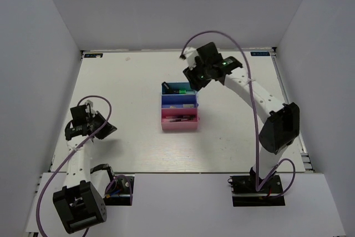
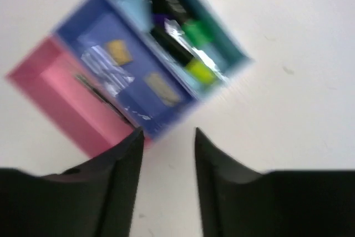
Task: Sort the stationery into containers
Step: Reset both arms
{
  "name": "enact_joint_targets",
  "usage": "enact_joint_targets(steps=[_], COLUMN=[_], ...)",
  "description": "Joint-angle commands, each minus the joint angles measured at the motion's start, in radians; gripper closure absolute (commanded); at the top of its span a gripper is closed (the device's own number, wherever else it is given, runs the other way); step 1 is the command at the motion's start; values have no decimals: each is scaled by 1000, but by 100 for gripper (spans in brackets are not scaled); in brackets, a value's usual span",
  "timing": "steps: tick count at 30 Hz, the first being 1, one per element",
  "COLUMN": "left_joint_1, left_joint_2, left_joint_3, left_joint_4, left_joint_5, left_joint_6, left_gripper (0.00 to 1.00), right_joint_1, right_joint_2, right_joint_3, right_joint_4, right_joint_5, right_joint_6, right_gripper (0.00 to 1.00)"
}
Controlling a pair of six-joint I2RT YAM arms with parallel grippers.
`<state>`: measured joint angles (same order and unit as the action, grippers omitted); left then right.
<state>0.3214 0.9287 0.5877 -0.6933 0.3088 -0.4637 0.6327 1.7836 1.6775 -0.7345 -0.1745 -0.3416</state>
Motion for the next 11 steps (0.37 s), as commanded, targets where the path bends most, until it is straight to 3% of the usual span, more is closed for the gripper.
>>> enact_joint_targets(steps=[1, 2, 4, 5, 6, 11], left_joint_1=[-50, -59, -109, -125, -136, -185], left_joint_2=[-71, -82, -96, -102, -103, -116], left_joint_3=[-40, -40, -45, -45, -42, -51], left_joint_4=[124, 138, 150, 152, 152, 164], left_joint_5=[170, 205, 223, 227, 220, 213], left_joint_6=[39, 42, 56, 66, 71, 82], left_gripper=[92, 57, 18, 6, 0, 0], right_joint_1=[-70, -83, -88, -96, -97, -108], right_joint_2=[-99, -131, -193, -266, -323, -515], right_joint_3=[39, -11, -127, -157, -259, -429], right_joint_4=[-83, -80, -51, -39, -7, 104], right_joint_5=[318, 351, 410, 429, 440, 507], right_joint_6=[323, 322, 308, 300, 294, 254], right_gripper=[51, 25, 16, 15, 13, 10])
